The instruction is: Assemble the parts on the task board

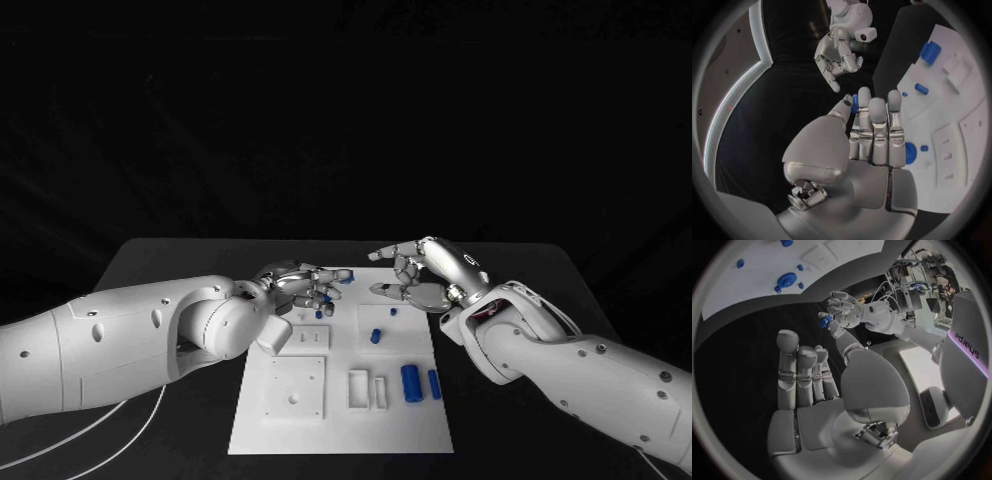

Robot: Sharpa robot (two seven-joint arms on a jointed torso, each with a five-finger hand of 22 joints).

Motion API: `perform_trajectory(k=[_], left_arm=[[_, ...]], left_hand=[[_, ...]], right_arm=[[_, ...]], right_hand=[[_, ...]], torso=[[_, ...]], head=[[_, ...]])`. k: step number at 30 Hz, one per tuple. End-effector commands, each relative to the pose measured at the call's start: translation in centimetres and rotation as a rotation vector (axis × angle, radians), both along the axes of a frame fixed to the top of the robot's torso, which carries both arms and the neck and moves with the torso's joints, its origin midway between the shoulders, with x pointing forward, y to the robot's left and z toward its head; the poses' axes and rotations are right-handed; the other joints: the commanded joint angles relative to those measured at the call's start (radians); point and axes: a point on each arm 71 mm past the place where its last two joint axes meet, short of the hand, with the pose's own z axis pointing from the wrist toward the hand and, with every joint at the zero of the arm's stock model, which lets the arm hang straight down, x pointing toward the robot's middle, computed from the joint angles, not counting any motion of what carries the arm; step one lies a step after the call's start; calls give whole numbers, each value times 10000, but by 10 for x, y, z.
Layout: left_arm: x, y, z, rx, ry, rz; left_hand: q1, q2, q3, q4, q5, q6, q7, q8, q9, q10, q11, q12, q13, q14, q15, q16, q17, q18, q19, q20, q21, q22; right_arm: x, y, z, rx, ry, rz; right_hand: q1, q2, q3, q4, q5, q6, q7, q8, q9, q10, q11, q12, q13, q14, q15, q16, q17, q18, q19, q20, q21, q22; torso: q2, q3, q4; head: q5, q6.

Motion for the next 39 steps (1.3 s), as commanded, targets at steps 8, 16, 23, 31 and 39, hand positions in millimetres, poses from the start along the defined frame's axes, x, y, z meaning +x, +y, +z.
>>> perform_trajectory(k=[8, 16, 23, 31, 39], left_arm=[[-3, -10, 0, -466, 339, -613], [-7, -16, 1, -360, 195, -1051], [-8, -19, 1, -197, 118, -1310], [-9, -21, 1, -177, 94, -1490], [-8, -21, 1, -184, 94, -1535]], left_hand=[[-25, 61, 358, -447, 76, 440, -388, 35, 9, 431, -52, 45, 10, -49, -14, -55, -12, -99, -3, -16, -42, -21], [-40, 62, 369, -523, 182, 444, -383, 35, 6, 423, -46, 19, -2, -68, -9, -66, -18, -95, -22, -11, -39, -22], [-45, 68, 375, -561, 171, 444, -380, 37, 8, 428, -45, 12, -5, -68, -8, -63, -18, -91, -27, -8, -37, -24], [-50, 68, 373, -585, 170, 454, -384, 37, 16, 426, -48, 13, -4, -69, -9, -61, -18, -89, -26, -8, -32, -24], [-60, 74, 369, -600, 158, 456, -383, 37, 22, 425, -44, 9, -6, -75, -7, -61, -19, -88, -34, -5, -32, -25]], right_arm=[[-3, 20, 2, -612, -811, -104], [-2, 27, -1, -777, -461, -23], [0, 28, -4, -980, -159, -17], [0, 29, -7, -1249, 73, 44], [1, 29, -8, -1364, 181, 100]], right_hand=[[-26, -18, -212, 238, -174, -149, 22, -18, -14, -15, 36, 109, 50, 3, 28, 85, 44, 79, 236, -11, 95, 465], [-28, 35, -298, 302, -196, -178, 31, -18, -14, -29, 45, 125, 56, -7, 36, 108, 61, 84, 236, -3, 108, 468], [-15, 112, -299, 312, -156, -98, 20, -11, -10, -11, 37, 166, 86, -1, 30, 144, 91, 81, 243, -5, 161, 481], [-109, 206, -268, 284, -66, 409, -92, -15, -4, 73, -37, 263, 168, 44, -24, 212, 147, 39, 271, -52, 354, 515], [-260, 438, -213, 385, -268, 1324, -371, 2, 42, 380, -217, 552, 456, 198, -159, 377, 282, -77, 343, -177, 777, 589]], torso=[[-2, -3, 3], [3, 2, -15], [-2, 9, -16], [3, 14, -23], [2, 16, -19]], head=[[76, 7], [65, 15], [33, -3], [54, -6], [67, -18]])
